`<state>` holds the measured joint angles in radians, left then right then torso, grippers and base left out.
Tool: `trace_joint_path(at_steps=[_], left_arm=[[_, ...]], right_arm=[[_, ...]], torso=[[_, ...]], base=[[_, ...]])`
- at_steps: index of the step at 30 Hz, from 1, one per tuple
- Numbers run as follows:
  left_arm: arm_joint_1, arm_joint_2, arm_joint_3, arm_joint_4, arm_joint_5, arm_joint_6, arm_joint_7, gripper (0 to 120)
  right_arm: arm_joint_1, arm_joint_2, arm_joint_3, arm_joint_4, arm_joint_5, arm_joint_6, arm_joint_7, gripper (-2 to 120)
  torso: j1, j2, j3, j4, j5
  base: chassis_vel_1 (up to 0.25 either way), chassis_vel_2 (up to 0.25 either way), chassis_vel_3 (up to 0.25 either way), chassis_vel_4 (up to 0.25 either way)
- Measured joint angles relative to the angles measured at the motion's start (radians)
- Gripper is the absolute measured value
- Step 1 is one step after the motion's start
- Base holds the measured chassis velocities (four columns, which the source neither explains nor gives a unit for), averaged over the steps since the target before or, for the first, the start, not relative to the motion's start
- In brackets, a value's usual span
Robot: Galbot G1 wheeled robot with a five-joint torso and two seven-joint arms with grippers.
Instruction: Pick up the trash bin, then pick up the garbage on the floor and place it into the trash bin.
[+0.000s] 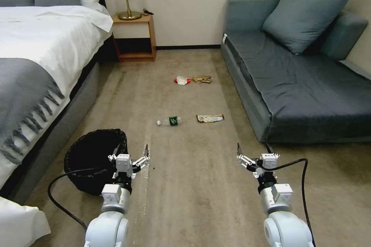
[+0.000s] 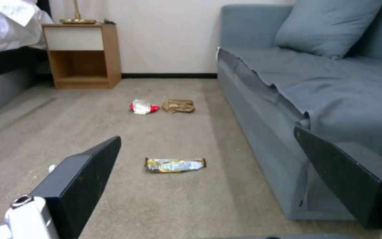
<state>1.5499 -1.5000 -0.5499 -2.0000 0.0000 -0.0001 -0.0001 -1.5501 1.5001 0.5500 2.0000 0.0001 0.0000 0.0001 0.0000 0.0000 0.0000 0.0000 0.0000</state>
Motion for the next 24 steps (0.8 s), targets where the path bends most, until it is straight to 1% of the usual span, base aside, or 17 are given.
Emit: trace_joint_path(at_steps=[21,22,24], left_arm=[[0.001,0.001,-0.003,-0.003,-0.005,0.000,-0.003,100],[0.006,0.005,-0.013,-0.016,-0.024,0.005,-0.012,100],[0.020,0.018,-0.054,-0.061,-0.083,0.022,-0.047,95]], right_arm=[[-0.001,-0.001,0.000,0.001,0.002,-0.002,0.000,100],[-0.005,-0.003,-0.001,0.008,0.008,-0.010,0.000,100],[-0.029,-0.020,-0.007,0.060,0.044,-0.062,0.001,100]], torso=[[0.000,0.000,0.000,0.0000,-0.0001],[0.000,0.000,0.000,-0.0001,-0.0003],[0.000,0.000,0.000,0.0000,0.0001]], base=[[0.000,0.000,0.000,0.000],[0.000,0.000,0.000,0.000],[0.000,0.000,0.000,0.000]])
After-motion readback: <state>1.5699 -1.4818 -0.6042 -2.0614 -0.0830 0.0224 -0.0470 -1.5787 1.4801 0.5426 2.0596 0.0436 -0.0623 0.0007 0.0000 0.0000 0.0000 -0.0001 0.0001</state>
